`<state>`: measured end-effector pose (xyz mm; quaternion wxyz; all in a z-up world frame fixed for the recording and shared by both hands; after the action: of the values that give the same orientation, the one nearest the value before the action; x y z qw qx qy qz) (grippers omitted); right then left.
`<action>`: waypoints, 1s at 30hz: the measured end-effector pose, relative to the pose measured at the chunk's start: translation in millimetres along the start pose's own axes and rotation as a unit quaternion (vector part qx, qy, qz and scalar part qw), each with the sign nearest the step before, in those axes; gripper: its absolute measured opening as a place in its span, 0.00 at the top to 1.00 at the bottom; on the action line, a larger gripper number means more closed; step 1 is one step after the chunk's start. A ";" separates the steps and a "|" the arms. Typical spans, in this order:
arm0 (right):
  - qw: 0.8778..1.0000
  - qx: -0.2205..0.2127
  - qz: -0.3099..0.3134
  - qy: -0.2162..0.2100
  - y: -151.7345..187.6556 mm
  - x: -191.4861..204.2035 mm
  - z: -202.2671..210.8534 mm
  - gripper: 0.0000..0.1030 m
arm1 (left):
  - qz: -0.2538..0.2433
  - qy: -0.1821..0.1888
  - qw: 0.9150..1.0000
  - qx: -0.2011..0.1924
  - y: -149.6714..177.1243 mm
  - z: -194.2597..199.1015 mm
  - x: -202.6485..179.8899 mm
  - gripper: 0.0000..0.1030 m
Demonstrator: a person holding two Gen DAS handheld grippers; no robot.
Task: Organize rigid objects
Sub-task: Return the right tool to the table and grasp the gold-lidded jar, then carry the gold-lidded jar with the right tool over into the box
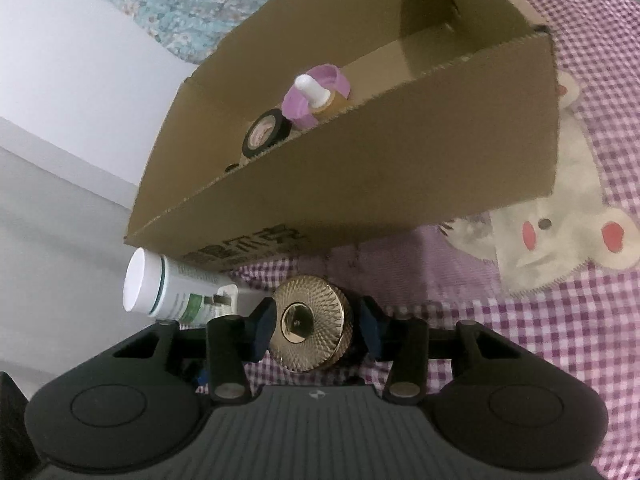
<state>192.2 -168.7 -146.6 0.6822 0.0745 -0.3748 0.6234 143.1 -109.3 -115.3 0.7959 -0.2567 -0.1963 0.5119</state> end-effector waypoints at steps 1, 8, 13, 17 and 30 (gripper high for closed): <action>1.000 0.001 -0.003 0.000 2.3 -1.7 2.4 0.53 | -0.005 0.002 1.000 0.002 1.1 0.9 -3.5 0.39; 0.999 -0.005 -0.031 0.010 21.6 -20.6 22.4 0.53 | -0.014 0.031 0.999 0.008 7.3 8.6 -30.8 0.39; 0.998 -0.014 -0.049 0.022 36.8 -33.7 36.9 0.52 | -0.034 0.050 0.998 0.009 12.9 14.3 -53.2 0.39; 0.998 -0.020 -0.061 0.028 45.0 -42.5 46.0 0.52 | -0.032 0.064 0.997 0.016 16.1 15.4 -64.8 0.39; 0.996 -0.047 -0.074 0.028 54.2 -53.0 63.2 0.51 | -0.013 0.076 0.997 0.026 14.8 15.2 -61.6 0.40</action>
<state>119.7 -235.3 -153.7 0.7393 0.0521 -0.3782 0.5547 99.2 -157.5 -115.3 0.8215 -0.2713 -0.1253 0.4857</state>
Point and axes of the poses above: each gripper's, at about its wrist camera, not at the fingertips, and z roughly against the way its jaws point, x to its left, y to its underside, the point moved 8 cm from there along -z, roughly the way its jaws point, and after that the axes turned 3 degrees about y, right-handed, at the moved point
